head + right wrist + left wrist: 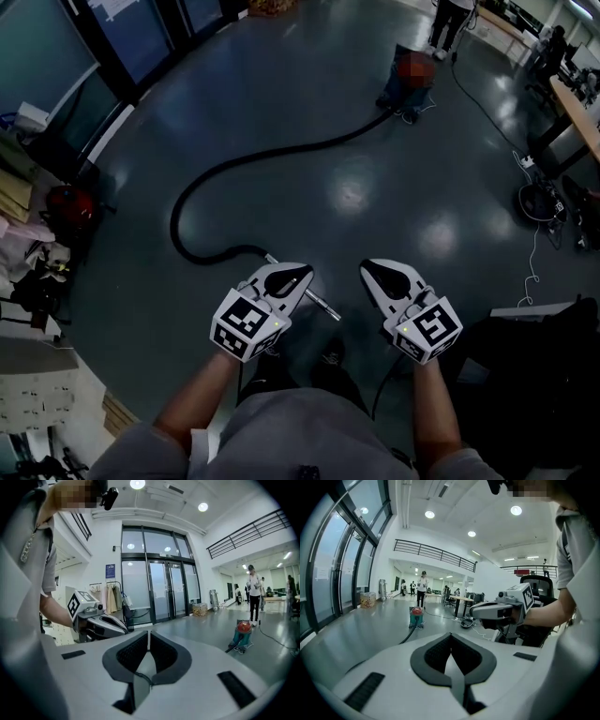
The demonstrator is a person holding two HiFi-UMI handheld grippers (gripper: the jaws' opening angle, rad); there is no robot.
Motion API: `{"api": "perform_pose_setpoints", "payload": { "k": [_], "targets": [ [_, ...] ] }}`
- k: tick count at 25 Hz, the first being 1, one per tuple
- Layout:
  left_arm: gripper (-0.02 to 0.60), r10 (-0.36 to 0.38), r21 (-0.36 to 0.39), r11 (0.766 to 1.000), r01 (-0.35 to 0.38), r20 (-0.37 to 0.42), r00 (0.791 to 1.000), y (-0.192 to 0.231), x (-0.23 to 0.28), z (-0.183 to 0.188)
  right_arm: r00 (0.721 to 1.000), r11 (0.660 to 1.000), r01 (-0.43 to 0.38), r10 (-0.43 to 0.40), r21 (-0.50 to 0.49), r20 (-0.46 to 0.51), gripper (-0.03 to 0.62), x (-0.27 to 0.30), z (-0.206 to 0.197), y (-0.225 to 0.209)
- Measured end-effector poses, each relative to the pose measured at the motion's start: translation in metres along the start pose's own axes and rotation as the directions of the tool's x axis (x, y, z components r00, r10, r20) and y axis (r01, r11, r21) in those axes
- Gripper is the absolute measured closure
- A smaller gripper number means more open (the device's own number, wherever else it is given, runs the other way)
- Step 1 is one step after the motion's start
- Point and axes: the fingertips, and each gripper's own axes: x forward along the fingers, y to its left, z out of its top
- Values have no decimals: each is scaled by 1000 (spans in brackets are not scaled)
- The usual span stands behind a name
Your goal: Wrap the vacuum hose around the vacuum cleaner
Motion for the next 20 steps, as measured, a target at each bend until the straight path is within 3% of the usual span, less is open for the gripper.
{"api": "perform_pose_setpoints", "payload": {
  "k": [6,14,20],
  "targets": [
    [575,-43,-13,999,42,-70,997,17,17,-43,996,999,21,-18,28,-82,589,19,-49,-4],
    [574,-84,-65,995,73,-183,980,41,65,-134,968,995,-1,26,99,-249,588,54,-159,-13],
    [575,-79,-146,988,42,-256,963,72,99,-229,913,992,-31,76,120,-402,588,88,-269,-20]
  ]
}}
